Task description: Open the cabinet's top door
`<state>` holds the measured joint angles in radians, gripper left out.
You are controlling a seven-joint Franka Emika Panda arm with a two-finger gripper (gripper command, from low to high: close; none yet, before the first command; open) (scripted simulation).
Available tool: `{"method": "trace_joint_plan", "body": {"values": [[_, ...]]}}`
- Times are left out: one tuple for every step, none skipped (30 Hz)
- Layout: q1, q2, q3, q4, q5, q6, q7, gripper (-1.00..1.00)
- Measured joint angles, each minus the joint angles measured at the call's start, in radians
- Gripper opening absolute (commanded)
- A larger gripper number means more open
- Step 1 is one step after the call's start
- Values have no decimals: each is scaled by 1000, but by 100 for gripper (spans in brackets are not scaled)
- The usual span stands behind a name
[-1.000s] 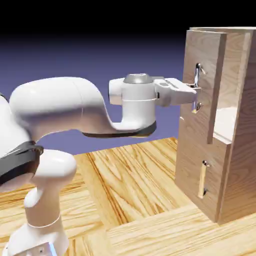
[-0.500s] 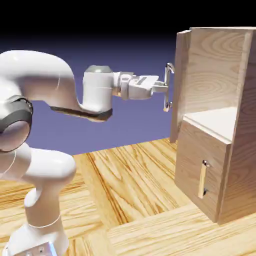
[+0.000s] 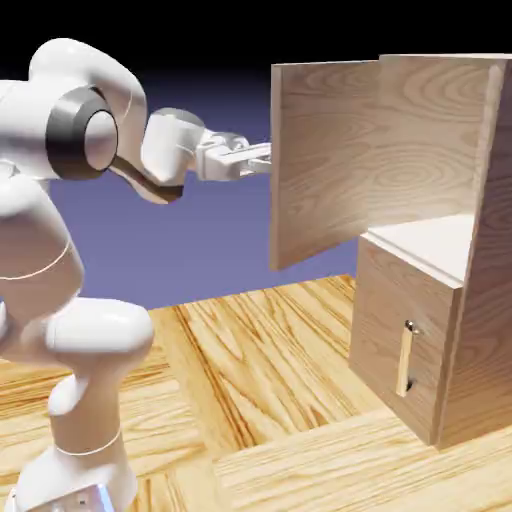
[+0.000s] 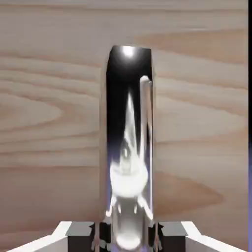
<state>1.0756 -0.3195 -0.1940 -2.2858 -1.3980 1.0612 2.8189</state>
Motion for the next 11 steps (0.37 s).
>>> {"method": "trace_joint_plan", "body": {"values": [[2,36,5,36,25,-28,8,-100],[4,72,9,72,49,-56,16,-100],[5,107,12,108,72,-82,22,-100],[6,141,15,144,93,-107,28,-100],[7,174,17,181,112,-131,33,-100],[11,207,18,217,131,-154,37,-100],[12,239,18,253,148,-177,41,-100],[9,270,20,289,164,-199,43,-100],[9,301,20,326,179,-221,45,-100],[11,332,20,363,194,-242,47,-100],[11,349,17,384,202,-254,47,100]]}}
